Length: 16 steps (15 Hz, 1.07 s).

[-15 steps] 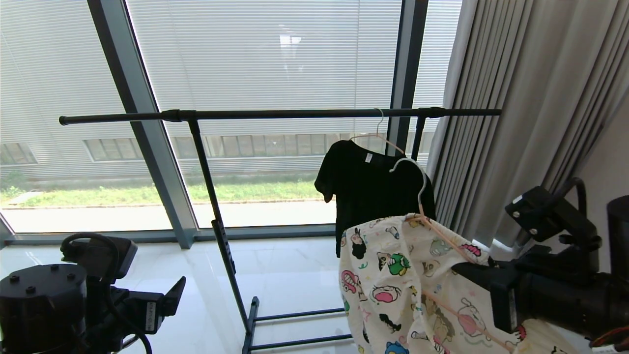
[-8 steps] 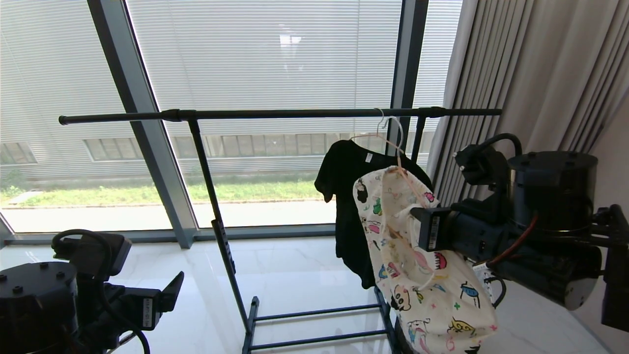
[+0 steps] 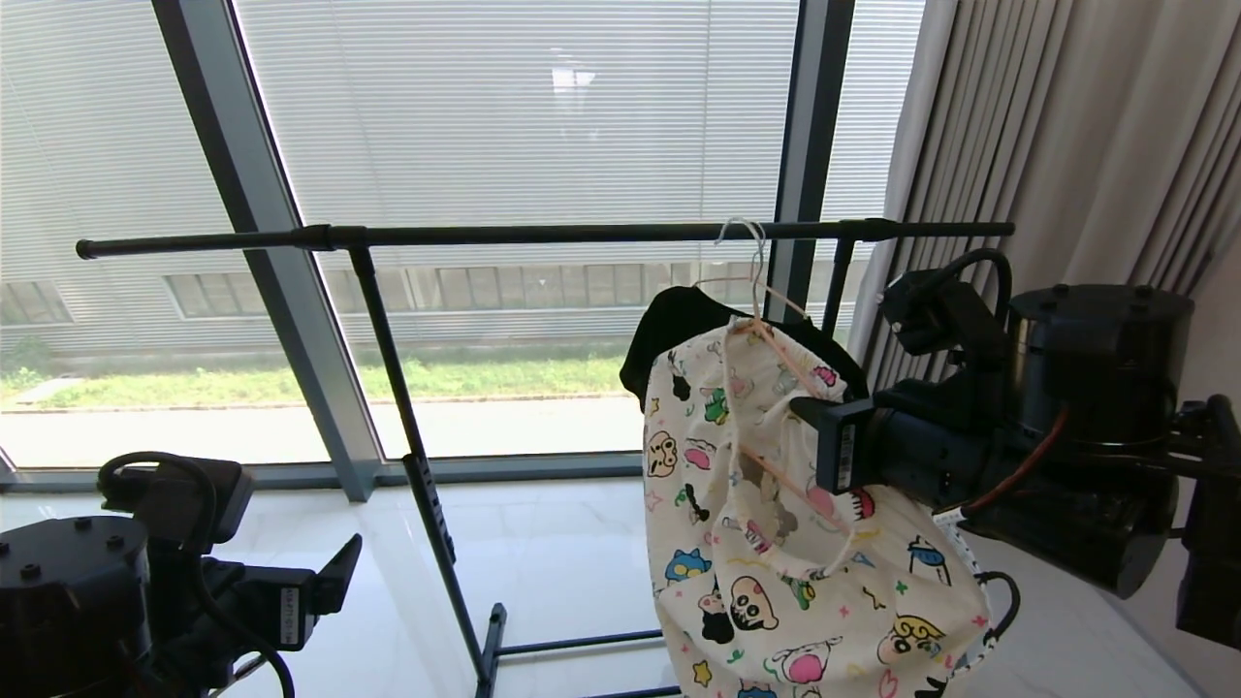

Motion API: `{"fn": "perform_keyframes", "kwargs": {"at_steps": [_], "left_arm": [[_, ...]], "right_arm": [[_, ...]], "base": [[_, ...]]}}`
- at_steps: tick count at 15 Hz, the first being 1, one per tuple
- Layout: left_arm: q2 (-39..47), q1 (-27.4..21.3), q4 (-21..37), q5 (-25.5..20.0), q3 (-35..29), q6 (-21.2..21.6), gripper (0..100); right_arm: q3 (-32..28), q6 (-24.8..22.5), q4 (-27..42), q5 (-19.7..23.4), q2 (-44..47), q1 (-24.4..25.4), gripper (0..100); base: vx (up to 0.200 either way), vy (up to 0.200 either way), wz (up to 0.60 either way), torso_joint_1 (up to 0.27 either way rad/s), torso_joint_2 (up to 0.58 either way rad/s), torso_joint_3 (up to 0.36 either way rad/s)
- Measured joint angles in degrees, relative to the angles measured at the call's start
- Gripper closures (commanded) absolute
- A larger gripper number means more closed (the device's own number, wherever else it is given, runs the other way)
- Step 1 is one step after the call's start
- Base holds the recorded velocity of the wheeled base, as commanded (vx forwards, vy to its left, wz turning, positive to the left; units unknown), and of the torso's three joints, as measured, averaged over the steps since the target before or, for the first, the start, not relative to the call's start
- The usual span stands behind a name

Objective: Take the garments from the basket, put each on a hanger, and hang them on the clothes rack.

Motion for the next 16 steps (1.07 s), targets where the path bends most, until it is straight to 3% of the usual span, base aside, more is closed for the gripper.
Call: {"fn": "perform_keyframes", "kwargs": {"at_steps": [6, 13, 16], "left_arm": [[0.0, -0.1, 0.0, 0.0, 0.0, 0.0, 0], [-0.2, -0.2, 0.0, 0.0, 0.0, 0.0, 0], [-0.2, -0.2, -0.1, 0.0, 0.1, 0.2, 0]], "right_arm": [[-1.2, -0.2, 0.0, 3.3, 0.0, 0.0, 100], [-2.0, -0.2, 0.0, 4.0, 0.1, 0.1, 100], [-2.0, -0.2, 0.0, 4.8, 0.2, 0.3, 100]], "base": [[0.2, 0.0, 0.0, 0.003, 0.0, 0.001], [0.2, 0.0, 0.0, 0.003, 0.0, 0.002], [0.0, 0.0, 0.0, 0.0, 0.0, 0.0]]}}
